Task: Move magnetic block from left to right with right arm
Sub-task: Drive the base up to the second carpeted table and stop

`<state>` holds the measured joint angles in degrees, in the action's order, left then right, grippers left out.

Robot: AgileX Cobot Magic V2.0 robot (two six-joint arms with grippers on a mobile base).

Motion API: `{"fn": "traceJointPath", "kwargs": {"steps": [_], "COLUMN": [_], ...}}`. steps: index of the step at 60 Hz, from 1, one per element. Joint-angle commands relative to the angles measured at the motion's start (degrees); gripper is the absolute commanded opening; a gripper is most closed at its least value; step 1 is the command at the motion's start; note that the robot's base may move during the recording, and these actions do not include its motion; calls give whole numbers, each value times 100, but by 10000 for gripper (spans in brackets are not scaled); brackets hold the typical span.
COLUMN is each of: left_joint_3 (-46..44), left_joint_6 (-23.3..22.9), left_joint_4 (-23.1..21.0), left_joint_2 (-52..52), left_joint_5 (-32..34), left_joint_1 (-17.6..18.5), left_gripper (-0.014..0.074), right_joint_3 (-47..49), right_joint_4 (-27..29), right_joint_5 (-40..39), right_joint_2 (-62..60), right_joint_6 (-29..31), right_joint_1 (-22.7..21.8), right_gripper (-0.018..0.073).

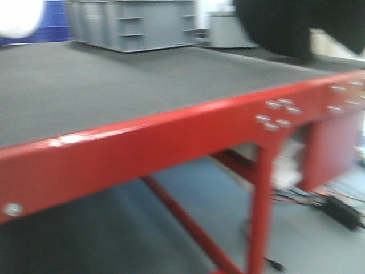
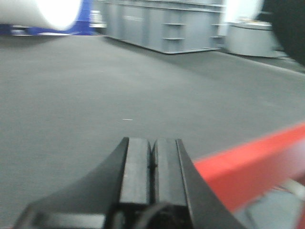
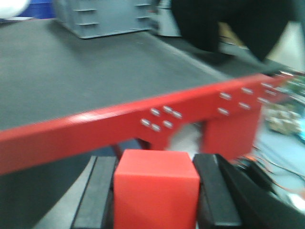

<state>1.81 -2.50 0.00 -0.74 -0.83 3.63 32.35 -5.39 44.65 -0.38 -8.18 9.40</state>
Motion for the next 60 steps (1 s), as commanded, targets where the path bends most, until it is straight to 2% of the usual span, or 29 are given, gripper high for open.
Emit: {"fn": "traceJointPath", "kwargs": {"steps": [1,60], "left_joint_3": [48,48], "left_joint_6": [-21,-21], "left_joint_4": [0,0], "left_joint_2": [-82,-82], "left_joint_5": [517,517], "left_joint_1": [-8,3], "left_gripper": [-116,-116], "right_joint_3": [171,171], "right_joint_4": [-58,-58], "right_joint_5": [-504,-504], "right_joint_2": [112,112], "right_joint_6": [46,46], "right_joint_1": [-26,-26], "right_gripper": [203,203]}}
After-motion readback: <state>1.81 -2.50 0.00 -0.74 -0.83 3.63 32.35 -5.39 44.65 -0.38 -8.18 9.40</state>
